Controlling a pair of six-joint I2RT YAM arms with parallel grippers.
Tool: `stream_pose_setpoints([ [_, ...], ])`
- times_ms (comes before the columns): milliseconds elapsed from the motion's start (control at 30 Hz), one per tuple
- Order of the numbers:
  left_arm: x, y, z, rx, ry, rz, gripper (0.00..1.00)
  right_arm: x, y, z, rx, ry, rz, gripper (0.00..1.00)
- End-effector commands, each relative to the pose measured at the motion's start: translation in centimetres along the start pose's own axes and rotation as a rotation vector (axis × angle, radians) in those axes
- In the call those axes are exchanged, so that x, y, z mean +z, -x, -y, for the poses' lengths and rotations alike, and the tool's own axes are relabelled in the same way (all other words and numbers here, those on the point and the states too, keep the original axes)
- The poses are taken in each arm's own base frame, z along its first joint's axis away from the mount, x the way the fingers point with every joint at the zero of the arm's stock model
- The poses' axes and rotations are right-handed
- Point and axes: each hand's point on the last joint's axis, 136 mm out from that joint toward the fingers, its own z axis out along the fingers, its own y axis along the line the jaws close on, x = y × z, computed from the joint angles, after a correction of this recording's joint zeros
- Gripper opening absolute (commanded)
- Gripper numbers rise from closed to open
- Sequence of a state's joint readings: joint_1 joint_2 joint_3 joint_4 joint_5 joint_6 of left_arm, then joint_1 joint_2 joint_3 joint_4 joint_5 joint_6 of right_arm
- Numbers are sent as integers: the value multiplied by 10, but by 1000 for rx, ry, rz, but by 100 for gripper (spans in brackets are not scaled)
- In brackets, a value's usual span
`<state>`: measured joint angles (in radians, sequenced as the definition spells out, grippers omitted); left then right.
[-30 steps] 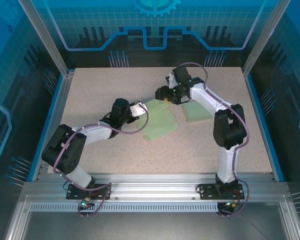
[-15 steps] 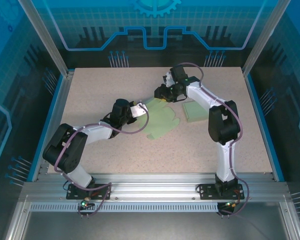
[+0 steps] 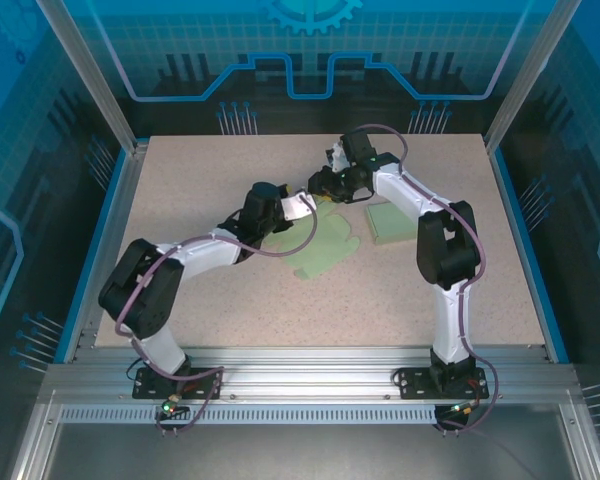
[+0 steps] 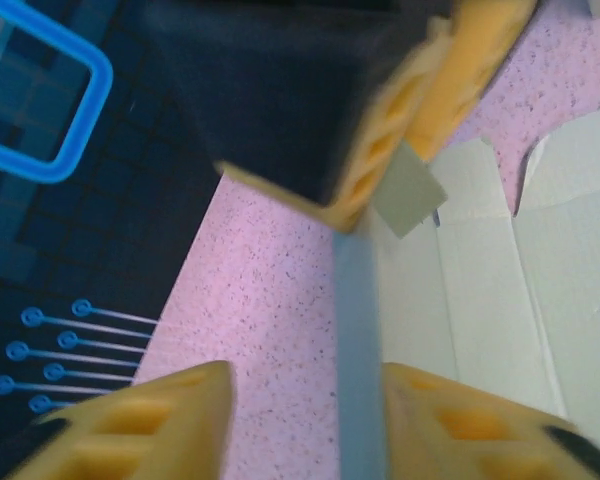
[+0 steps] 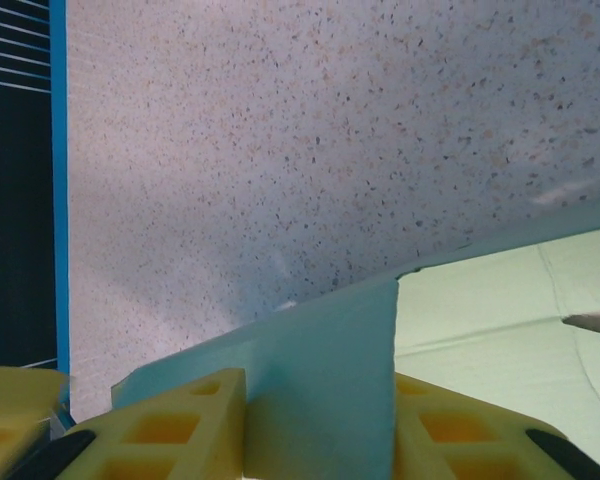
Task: Fold the paper box
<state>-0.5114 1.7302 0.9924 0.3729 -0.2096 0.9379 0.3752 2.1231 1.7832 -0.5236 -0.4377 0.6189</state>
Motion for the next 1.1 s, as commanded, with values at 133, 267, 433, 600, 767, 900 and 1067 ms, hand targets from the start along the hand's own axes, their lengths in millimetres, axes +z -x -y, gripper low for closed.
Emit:
stream_pose_setpoints([
  [133,16,-6,-6,56,77,-46,18,8,-5,4,28,18,-38,36],
  [267,15,-5,-3,79,72,-28,5,4,-8,1,25,24,-43,40],
  [433,-2,-3,15,70,-81,24,4,-15,-19,-3,-3,15,-29,53],
  [600,-22,-8,28,14,-268,21,4,-47,-37,3,-24,-22,12,59],
  [767,-34,-10,42,-5,-416,-2,7,-80,-60,18,-7,-57,69,60],
  [900,-31,-9,41,-5,-395,12,7,-97,-90,45,13,-140,109,60],
  [1067,-24,-3,38,-14,-357,41,9,-84,-125,69,41,-140,117,56],
])
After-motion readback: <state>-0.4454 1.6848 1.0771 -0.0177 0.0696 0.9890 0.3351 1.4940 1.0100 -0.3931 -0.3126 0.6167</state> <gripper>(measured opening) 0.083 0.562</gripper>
